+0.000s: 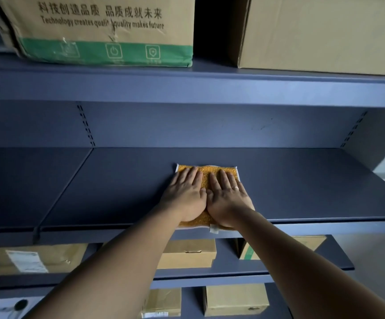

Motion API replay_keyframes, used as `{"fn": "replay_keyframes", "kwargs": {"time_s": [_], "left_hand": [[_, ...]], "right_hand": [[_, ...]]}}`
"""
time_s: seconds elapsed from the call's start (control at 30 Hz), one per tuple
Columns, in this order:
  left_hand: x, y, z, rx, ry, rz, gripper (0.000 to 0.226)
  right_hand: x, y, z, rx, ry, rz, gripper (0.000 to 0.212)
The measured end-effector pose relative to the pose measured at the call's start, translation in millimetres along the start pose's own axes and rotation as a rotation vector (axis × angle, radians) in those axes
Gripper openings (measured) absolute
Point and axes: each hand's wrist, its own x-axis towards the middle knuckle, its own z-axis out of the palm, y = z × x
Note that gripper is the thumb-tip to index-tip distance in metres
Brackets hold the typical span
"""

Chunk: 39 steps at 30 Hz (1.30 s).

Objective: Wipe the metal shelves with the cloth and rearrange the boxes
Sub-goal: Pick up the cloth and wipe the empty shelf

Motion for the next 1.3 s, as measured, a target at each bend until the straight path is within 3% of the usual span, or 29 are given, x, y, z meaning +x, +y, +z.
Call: {"fn": "replay_keyframes", "kwargs": {"time_s": [0.57, 1.3], "left_hand": [[108, -33, -6, -0.005, 0.003, -0.041, 0.06], [101, -67, -8, -0.066, 0.039, -0.007, 0.06]], "right_hand": [[112, 9, -15, 0.002, -0.012, -0.019, 0.065], [117, -24, -11, 0.003, -0.003, 0.049, 0.066]]}}
